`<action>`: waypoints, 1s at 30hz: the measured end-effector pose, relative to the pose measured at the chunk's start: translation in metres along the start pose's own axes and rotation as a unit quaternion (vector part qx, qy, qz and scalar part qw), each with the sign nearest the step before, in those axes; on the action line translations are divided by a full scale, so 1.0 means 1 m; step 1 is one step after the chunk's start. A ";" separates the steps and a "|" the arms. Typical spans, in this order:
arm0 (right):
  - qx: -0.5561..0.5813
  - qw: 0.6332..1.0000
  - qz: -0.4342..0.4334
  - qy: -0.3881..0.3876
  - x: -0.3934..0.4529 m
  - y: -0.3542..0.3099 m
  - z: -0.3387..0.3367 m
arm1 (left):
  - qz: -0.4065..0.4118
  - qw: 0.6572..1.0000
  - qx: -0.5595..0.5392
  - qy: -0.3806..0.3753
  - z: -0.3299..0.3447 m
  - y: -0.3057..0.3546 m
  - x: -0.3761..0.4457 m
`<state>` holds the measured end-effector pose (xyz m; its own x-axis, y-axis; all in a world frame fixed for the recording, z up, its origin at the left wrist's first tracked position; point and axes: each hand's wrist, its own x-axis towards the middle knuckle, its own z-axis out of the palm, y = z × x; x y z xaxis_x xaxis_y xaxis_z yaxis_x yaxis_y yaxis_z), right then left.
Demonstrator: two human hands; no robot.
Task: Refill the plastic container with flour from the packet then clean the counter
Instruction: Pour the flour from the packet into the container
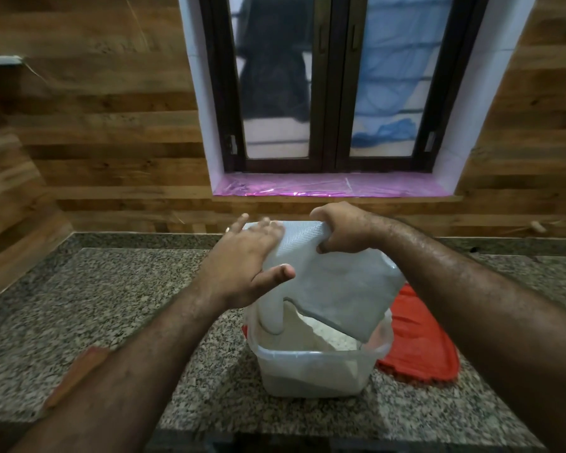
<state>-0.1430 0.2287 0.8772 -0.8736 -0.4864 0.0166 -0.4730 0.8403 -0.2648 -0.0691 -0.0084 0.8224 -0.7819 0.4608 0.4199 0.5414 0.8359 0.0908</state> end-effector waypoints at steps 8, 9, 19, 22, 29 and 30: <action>0.001 1.000 -0.010 -0.002 0.005 -0.005 -0.002 | -0.040 0.999 0.011 0.030 0.000 0.004 0.003; 0.000 1.000 -0.008 -0.001 0.005 -0.005 -0.003 | -0.047 0.997 0.012 0.054 -0.001 0.004 0.004; 0.035 0.999 -0.001 0.008 0.006 0.000 -0.003 | -0.071 0.993 0.090 -0.034 0.002 0.010 0.007; 0.041 0.999 -0.004 0.005 0.007 -0.002 -0.002 | -0.082 0.993 0.081 -0.005 0.003 0.015 0.010; 0.027 1.000 -0.007 0.012 0.007 -0.007 -0.013 | -0.079 0.992 0.080 0.062 -0.011 0.018 0.022; 0.024 1.000 -0.007 0.013 0.008 -0.007 -0.014 | -0.080 0.992 0.086 0.044 -0.014 0.017 0.026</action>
<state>-0.1479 0.2223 0.8932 -0.8696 -0.4917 0.0448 -0.4800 0.8207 -0.3099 -0.0757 0.0139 0.8480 -0.8201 0.2962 0.4896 0.3454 0.9384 0.0110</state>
